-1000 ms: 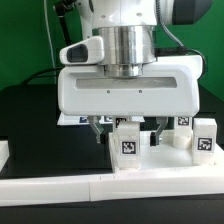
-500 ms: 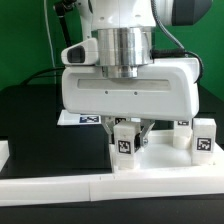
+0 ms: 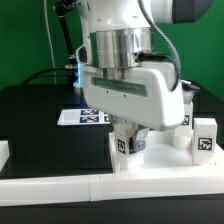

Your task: Assemble square table

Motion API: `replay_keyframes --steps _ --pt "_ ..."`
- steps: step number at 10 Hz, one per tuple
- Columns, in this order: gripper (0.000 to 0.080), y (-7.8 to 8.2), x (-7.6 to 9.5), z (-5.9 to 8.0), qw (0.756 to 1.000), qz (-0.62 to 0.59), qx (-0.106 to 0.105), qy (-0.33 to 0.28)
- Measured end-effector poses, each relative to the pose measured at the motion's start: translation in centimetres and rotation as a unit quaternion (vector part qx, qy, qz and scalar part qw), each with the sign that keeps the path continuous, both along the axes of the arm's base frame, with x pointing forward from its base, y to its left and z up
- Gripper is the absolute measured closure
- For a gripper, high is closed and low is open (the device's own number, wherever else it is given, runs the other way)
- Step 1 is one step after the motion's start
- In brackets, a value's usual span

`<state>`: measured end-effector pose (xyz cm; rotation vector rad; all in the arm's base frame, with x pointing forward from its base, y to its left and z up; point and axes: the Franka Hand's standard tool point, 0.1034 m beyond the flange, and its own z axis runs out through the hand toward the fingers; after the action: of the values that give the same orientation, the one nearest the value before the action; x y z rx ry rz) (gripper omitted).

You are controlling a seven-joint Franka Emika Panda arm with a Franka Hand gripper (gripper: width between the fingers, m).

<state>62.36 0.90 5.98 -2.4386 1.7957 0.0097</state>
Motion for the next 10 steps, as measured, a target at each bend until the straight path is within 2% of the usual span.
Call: replay_keyframes --steps 1,2,3,4,6,7,8,9,10 --pt "0.0517 0.3 0.3 0.0 0.995 -0.089 0.032 0.015" --pt "0.0517 0.2 0.5 -0.2 0.985 -0.160 0.054 0.025" --pt "0.0517 0.1 0.5 -0.2 0.972 -0.222 0.066 0.033" --pt "0.0517 0.1 0.6 -0.2 0.960 -0.268 0.067 0.035" --pt "0.0517 0.1 0.6 -0.2 0.965 -0.254 0.064 0.033" --pt "0.0347 0.2 0.5 -0.1 0.974 -0.219 0.058 0.030" --pt "0.0216 0.4 0.5 0.5 0.991 -0.128 0.042 0.019" --pt "0.0216 0.4 0.5 1.1 1.000 -0.009 0.029 -0.002" --pt "0.0158 0.4 0.1 1.3 0.998 0.052 0.021 -0.018"
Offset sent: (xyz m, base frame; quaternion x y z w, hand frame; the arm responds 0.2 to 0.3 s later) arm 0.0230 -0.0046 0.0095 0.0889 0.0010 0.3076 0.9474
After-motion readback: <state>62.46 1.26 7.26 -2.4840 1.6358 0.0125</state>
